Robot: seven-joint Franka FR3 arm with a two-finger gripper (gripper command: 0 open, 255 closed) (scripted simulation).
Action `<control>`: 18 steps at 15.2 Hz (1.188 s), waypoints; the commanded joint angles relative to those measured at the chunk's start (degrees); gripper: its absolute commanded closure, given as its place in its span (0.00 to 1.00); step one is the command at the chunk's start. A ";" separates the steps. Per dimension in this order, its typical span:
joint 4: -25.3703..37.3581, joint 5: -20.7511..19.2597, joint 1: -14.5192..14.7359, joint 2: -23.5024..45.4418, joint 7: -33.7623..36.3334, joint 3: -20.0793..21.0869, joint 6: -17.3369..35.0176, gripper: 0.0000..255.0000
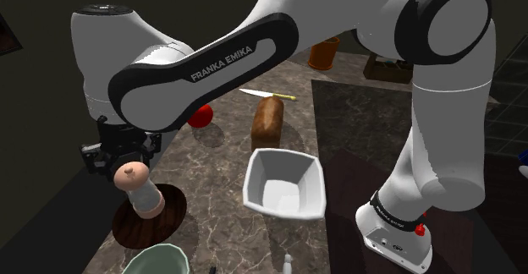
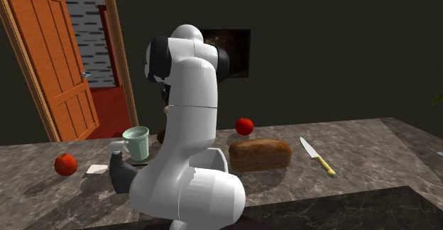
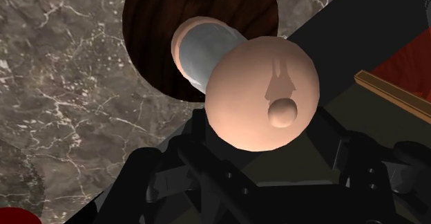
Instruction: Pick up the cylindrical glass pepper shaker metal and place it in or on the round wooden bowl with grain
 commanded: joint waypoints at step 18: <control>1.69 2.25 -1.28 -4.00 -1.34 1.00 -5.31 0.00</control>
